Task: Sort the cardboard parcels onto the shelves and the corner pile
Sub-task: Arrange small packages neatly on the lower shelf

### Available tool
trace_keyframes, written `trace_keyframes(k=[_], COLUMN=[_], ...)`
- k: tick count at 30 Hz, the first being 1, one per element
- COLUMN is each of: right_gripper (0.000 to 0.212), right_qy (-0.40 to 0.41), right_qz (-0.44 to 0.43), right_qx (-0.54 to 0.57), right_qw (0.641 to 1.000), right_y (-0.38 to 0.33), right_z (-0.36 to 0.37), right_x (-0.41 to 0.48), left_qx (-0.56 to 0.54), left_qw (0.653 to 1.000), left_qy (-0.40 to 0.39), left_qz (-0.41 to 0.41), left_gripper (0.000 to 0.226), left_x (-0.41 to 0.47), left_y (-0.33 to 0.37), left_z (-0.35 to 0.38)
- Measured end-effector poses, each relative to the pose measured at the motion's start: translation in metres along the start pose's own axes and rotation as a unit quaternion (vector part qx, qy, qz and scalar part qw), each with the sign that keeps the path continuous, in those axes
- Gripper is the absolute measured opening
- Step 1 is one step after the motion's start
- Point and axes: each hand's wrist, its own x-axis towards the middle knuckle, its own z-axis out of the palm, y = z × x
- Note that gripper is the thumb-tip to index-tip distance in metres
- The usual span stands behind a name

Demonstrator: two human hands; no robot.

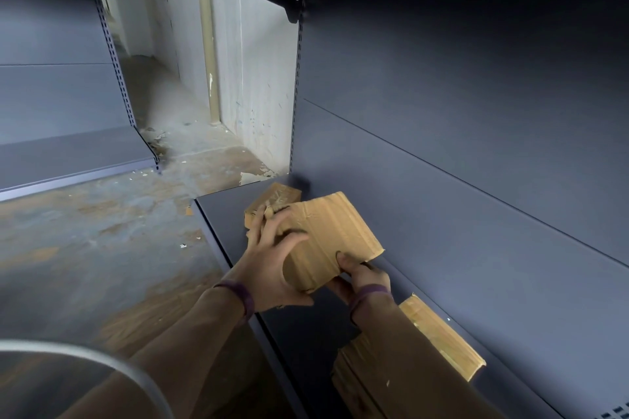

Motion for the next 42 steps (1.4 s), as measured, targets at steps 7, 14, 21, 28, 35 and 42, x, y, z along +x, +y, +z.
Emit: trace_keyframes(k=[7, 14, 21, 28, 35, 42], right_gripper=[0.027, 0.041, 0.041, 0.041, 0.081, 0.089], right_qy=[0.024, 0.043, 0.026, -0.039, -0.028, -0.028], right_qz=[-0.028, -0.093, -0.055, -0.037, -0.066, -0.091], right_qx=[0.018, -0.008, -0.039, 0.017, 0.006, -0.030], right_qw=[0.999, 0.995, 0.997, 0.998, 0.997, 0.995], right_y=[0.008, 0.025, 0.031, 0.024, 0.026, 0.015], right_z=[0.006, 0.008, -0.004, -0.008, -0.019, -0.024], right_x=[0.001, 0.006, 0.020, 0.024, 0.032, 0.028], left_qx=[-0.298, -0.648, -0.660, -0.668, -0.697, -0.690], left_qw=[0.928, 0.596, 0.573, 0.606, 0.592, 0.628], left_qy=[0.147, 0.053, 0.048, 0.052, 0.034, 0.060], left_qz=[-0.168, -0.471, -0.484, -0.429, -0.404, -0.355], left_gripper=[0.098, 0.086, 0.056, 0.018, 0.051, 0.061], left_x=[0.008, 0.031, 0.025, 0.014, 0.012, 0.012], left_y=[0.024, 0.035, 0.023, 0.020, 0.013, 0.015], left_z=[-0.004, -0.034, -0.032, -0.029, -0.030, -0.030])
